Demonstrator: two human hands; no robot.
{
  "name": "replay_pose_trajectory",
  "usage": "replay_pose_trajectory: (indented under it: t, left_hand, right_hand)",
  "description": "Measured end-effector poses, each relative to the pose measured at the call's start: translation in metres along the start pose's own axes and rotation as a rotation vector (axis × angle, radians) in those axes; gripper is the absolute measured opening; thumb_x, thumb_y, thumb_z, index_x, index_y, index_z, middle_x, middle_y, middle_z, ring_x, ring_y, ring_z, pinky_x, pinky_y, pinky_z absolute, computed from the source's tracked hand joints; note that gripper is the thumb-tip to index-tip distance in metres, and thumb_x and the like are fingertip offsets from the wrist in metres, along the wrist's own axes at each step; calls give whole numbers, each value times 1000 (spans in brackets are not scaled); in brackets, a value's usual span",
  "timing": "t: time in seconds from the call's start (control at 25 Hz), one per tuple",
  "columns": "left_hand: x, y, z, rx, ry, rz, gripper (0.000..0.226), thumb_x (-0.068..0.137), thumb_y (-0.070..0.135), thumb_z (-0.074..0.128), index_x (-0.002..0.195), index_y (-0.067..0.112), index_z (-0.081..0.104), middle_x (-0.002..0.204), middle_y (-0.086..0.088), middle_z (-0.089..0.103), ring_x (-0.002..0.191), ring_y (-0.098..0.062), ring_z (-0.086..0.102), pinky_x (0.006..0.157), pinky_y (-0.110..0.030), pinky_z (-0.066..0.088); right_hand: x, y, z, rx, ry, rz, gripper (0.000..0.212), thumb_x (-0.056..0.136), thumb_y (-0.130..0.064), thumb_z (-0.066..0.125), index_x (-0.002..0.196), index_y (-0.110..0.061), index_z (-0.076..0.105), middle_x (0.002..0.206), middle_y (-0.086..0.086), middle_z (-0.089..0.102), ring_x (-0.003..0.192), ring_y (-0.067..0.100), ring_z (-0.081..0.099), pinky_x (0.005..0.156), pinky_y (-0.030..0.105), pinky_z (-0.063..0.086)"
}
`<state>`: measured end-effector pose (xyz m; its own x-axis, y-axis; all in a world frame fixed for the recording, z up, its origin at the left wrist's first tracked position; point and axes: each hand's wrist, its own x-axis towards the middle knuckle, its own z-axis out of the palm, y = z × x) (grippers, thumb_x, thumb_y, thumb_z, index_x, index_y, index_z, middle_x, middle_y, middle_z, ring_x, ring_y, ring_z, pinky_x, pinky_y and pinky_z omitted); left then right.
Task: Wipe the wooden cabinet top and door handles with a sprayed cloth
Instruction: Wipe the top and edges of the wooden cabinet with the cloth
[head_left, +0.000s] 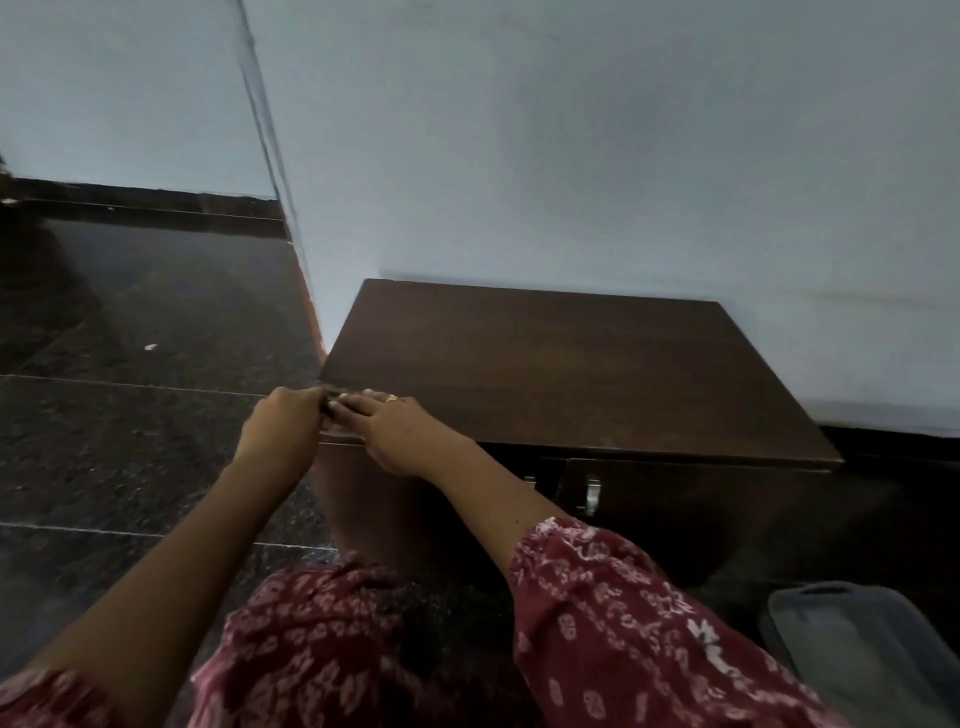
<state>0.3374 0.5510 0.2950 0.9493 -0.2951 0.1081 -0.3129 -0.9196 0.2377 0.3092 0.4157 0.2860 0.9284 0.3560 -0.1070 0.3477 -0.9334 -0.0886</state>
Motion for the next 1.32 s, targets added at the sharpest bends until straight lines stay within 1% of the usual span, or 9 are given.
replay_pose_trajectory:
  t: [0.24,0.36,0.52,0.72,1.0,1.12,1.2,1.28,1.32]
  left_hand:
    - [-1,51,12,-10,10,129,29,88,4,50,109,10,70,99,-28,68,93,-46,63,80,-46,50]
    - [7,89,24,4,-34,202,29,89,7,49,110,9,68,104,-27,67,99,-44,62,83,-44,50]
    - [13,150,43,-8,-74,316,28,91,11,47,112,8,65,107,-24,66,102,-43,61,85,-43,49]
    - [15,220,67,-71,-107,438,28,92,18,49,115,13,64,109,-21,66,102,-40,60,85,-41,48]
    - [7,330,95,-165,-160,559,30,93,13,47,121,13,58,112,-17,65,103,-33,62,87,-39,50]
    - [-1,374,109,-250,-197,615,25,93,13,48,116,11,59,113,-13,65,100,-28,63,90,-39,53]
    - [-3,394,121,-299,-225,711,27,94,13,46,118,9,57,125,-13,60,113,-28,57,99,-41,47]
    - [-5,408,132,-273,-282,838,38,96,13,43,133,10,46,147,-12,41,137,-30,36,113,-42,32]
    - [-7,412,136,-254,-305,896,43,97,14,41,140,11,38,154,-10,30,144,-28,25,116,-40,22]
  right_hand:
    - [-45,39,6,30,39,43,57,95,-8,38,148,-15,18,158,5,19,144,30,19,114,44,26]
    - [-73,69,10,55,48,111,57,95,-8,38,148,-13,17,158,7,18,144,31,18,116,42,23]
    - [-119,113,20,100,120,219,56,95,-8,38,147,-10,18,158,10,18,144,30,19,117,35,18]
    - [-182,161,22,140,183,331,55,95,-6,40,147,-10,20,157,11,21,144,28,20,115,28,14]
    - [-264,235,28,194,196,541,59,94,-7,42,147,-13,18,158,8,19,145,28,16,116,36,18]
    - [-299,263,30,222,208,643,60,92,-3,44,147,-11,20,157,11,21,144,31,18,118,41,19]
    - [-318,272,29,246,255,692,61,88,0,47,145,-9,26,154,13,28,141,32,26,116,45,24]
    - [-332,275,29,229,342,766,61,85,0,51,143,-10,34,149,13,38,135,30,38,111,43,34]
    - [-339,273,31,205,378,826,60,84,-1,53,141,-11,38,147,12,42,132,28,43,108,42,38]
